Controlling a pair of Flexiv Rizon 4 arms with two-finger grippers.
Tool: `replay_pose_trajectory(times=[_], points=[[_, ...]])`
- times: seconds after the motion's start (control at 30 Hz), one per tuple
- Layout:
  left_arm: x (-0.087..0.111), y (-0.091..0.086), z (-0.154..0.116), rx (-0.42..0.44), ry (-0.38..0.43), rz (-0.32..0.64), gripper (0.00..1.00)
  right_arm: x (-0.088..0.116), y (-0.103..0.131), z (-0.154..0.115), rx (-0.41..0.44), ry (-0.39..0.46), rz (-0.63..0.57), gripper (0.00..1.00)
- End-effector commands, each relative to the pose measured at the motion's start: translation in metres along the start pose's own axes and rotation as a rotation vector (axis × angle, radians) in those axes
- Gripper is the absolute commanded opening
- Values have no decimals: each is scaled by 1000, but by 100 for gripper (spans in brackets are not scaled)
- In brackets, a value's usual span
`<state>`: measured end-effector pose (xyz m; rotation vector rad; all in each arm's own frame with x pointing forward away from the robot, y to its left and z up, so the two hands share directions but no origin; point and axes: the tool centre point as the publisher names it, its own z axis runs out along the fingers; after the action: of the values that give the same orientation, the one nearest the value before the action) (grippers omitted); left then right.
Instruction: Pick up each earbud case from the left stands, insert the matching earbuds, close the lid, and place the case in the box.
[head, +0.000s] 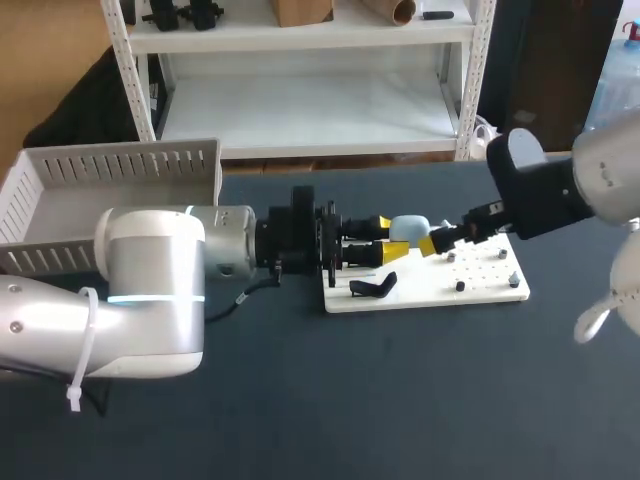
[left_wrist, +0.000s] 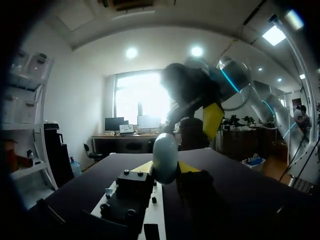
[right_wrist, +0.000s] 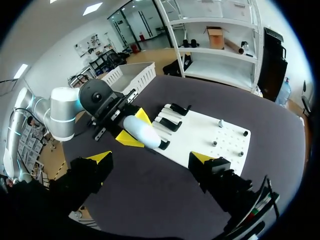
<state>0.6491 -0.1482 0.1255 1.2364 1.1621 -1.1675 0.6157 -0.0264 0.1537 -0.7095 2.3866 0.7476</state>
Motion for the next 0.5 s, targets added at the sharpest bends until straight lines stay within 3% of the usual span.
replay_pose_trajectory(times=[0.03,0.5], points=[[1,-1,0,-4,-4,2,0,-5,-1,7,-16,7,0,100],[1,-1,0,-4,-4,2,0,-8,-5,19,-7,13,21,100]])
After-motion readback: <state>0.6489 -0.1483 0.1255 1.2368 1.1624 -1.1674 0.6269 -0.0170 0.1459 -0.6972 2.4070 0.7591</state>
